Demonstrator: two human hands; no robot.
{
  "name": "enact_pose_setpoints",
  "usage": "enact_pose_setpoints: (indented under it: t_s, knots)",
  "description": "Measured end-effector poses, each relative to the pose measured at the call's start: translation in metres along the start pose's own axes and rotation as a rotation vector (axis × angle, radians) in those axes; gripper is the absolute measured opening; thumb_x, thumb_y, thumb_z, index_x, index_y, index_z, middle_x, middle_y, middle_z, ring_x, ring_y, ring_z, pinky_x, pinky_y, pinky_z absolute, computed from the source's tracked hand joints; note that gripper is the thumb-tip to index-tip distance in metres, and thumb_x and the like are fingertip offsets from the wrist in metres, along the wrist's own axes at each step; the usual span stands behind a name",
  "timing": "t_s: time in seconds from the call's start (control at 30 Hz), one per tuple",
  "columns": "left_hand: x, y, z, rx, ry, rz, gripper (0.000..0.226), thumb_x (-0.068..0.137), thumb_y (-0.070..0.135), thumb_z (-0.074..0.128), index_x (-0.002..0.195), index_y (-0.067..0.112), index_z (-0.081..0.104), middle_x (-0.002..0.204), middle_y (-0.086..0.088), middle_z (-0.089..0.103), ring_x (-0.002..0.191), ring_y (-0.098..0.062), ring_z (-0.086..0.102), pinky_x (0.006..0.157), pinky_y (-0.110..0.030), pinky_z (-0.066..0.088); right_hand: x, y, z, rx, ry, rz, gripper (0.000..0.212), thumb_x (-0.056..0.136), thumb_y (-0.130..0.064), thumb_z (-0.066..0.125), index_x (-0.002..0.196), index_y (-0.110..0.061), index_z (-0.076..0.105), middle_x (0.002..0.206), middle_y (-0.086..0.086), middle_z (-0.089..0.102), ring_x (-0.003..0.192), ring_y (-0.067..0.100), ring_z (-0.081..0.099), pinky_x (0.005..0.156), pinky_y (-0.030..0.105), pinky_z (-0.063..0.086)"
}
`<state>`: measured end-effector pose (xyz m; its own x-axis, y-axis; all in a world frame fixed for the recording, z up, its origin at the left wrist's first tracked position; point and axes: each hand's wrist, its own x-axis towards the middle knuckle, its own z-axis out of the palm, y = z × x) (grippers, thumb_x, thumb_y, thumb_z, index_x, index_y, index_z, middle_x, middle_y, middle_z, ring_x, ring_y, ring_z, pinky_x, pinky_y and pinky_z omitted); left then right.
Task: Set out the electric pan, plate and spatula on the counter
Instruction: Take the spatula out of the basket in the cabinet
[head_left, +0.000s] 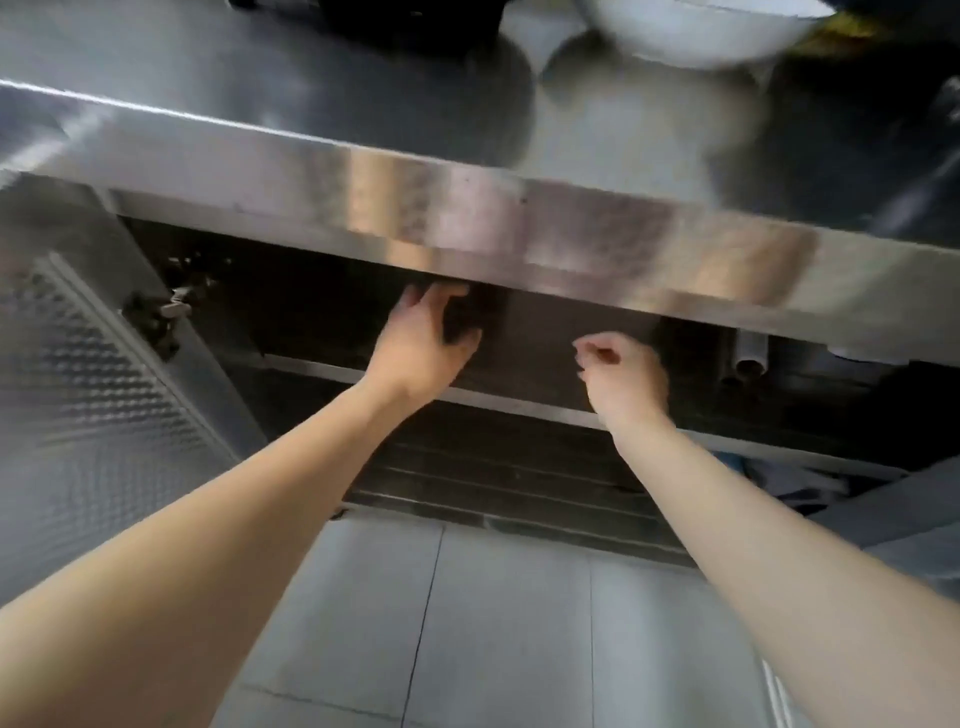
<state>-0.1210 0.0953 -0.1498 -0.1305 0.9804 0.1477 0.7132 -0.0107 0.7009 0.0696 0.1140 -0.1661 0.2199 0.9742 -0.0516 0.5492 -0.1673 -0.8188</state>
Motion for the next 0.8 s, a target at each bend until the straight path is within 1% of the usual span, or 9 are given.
enact_pose_setpoints:
  t_s: [0.13, 0.23, 0.3, 0.37, 0.47, 0.6, 0.7, 0.73, 0.8]
  knots:
    - [0.042, -0.015, 0.040, -0.003, 0.159, 0.139, 0.049, 0.087, 0.030, 0.063, 0.134, 0.026, 0.047, 0.140, -0.004, 0.044, 0.124, -0.022, 0.047, 0.097, -0.030, 0.040, 0.053, 0.031, 0.000, -0.002, 0.160, -0.138, 0.013, 0.092, -0.020, 0.059, 0.092, -0.029, 0.067, 0.104, -0.002, 0.071, 0.096, 0.016, 0.067, 0.089, 0.033, 0.054]
    - [0.071, -0.025, 0.061, -0.070, 0.210, 0.211, 0.048, 0.088, 0.032, 0.063, 0.133, 0.026, 0.048, 0.139, -0.002, 0.046, 0.125, -0.018, 0.047, 0.096, -0.024, 0.039, 0.072, 0.047, -0.006, -0.017, 0.286, -0.264, 0.014, 0.089, -0.016, 0.059, 0.091, -0.027, 0.069, 0.096, -0.004, 0.070, 0.089, 0.010, 0.063, 0.080, 0.023, 0.047]
    - [0.086, -0.030, 0.070, -0.116, 0.234, 0.225, 0.048, 0.088, 0.035, 0.062, 0.132, 0.027, 0.047, 0.137, -0.001, 0.047, 0.123, -0.016, 0.047, 0.090, -0.021, 0.037, 0.078, 0.054, -0.008, 0.009, 0.302, -0.324, 0.017, 0.088, -0.014, 0.059, 0.089, -0.028, 0.069, 0.092, -0.008, 0.068, 0.087, 0.007, 0.062, 0.075, 0.019, 0.043]
    - [0.097, -0.033, 0.080, -0.137, 0.255, 0.245, 0.051, 0.087, 0.036, 0.063, 0.135, 0.028, 0.045, 0.139, -0.001, 0.045, 0.124, -0.016, 0.046, 0.089, -0.021, 0.034, 0.084, 0.059, -0.008, 0.034, 0.295, -0.345, 0.019, 0.087, -0.013, 0.058, 0.091, -0.028, 0.070, 0.093, -0.008, 0.068, 0.090, 0.008, 0.063, 0.073, 0.017, 0.043]
    - [0.109, -0.034, 0.093, -0.151, 0.245, 0.286, 0.060, 0.086, 0.036, 0.064, 0.140, 0.028, 0.038, 0.144, -0.001, 0.041, 0.128, -0.017, 0.042, 0.095, -0.024, 0.034, 0.100, 0.055, -0.012, -0.027, 0.342, -0.359, 0.026, 0.086, -0.012, 0.057, 0.102, -0.027, 0.069, 0.112, -0.006, 0.068, 0.101, 0.015, 0.063, 0.076, 0.019, 0.044]
    - [0.126, -0.028, 0.097, -0.142, 0.255, 0.311, 0.068, 0.085, 0.034, 0.066, 0.144, 0.028, 0.033, 0.147, -0.002, 0.036, 0.129, -0.017, 0.041, 0.097, -0.024, 0.032, 0.129, 0.032, -0.027, -0.188, 0.415, -0.436, 0.037, 0.084, -0.012, 0.057, 0.117, -0.029, 0.061, 0.135, -0.002, 0.055, 0.108, 0.018, 0.060, 0.073, 0.016, 0.037]
    - [0.133, -0.023, 0.093, -0.147, 0.256, 0.320, 0.071, 0.084, 0.034, 0.067, 0.145, 0.027, 0.031, 0.148, -0.003, 0.034, 0.130, -0.018, 0.041, 0.097, -0.024, 0.033, 0.146, 0.014, -0.028, -0.347, 0.343, -0.479, 0.055, 0.085, -0.013, 0.058, 0.138, -0.023, 0.046, 0.148, 0.003, 0.041, 0.125, 0.022, 0.050, 0.090, 0.023, 0.040]
    - [0.134, -0.022, 0.092, -0.136, 0.256, 0.327, 0.072, 0.084, 0.034, 0.067, 0.145, 0.027, 0.030, 0.149, -0.003, 0.033, 0.130, -0.018, 0.040, 0.098, -0.024, 0.033, 0.150, 0.008, -0.026, -0.368, 0.301, -0.472, 0.061, 0.085, -0.013, 0.057, 0.143, -0.022, 0.040, 0.151, 0.004, 0.037, 0.126, 0.023, 0.049, 0.092, 0.025, 0.041]
    - [0.133, -0.023, 0.088, -0.090, 0.253, 0.357, 0.072, 0.084, 0.034, 0.066, 0.146, 0.028, 0.029, 0.149, -0.002, 0.033, 0.131, -0.017, 0.039, 0.098, -0.024, 0.032, 0.158, -0.001, -0.019, -0.408, 0.199, -0.453, 0.067, 0.086, -0.013, 0.055, 0.148, -0.021, 0.030, 0.152, 0.005, 0.033, 0.126, 0.025, 0.049, 0.086, 0.024, 0.040]
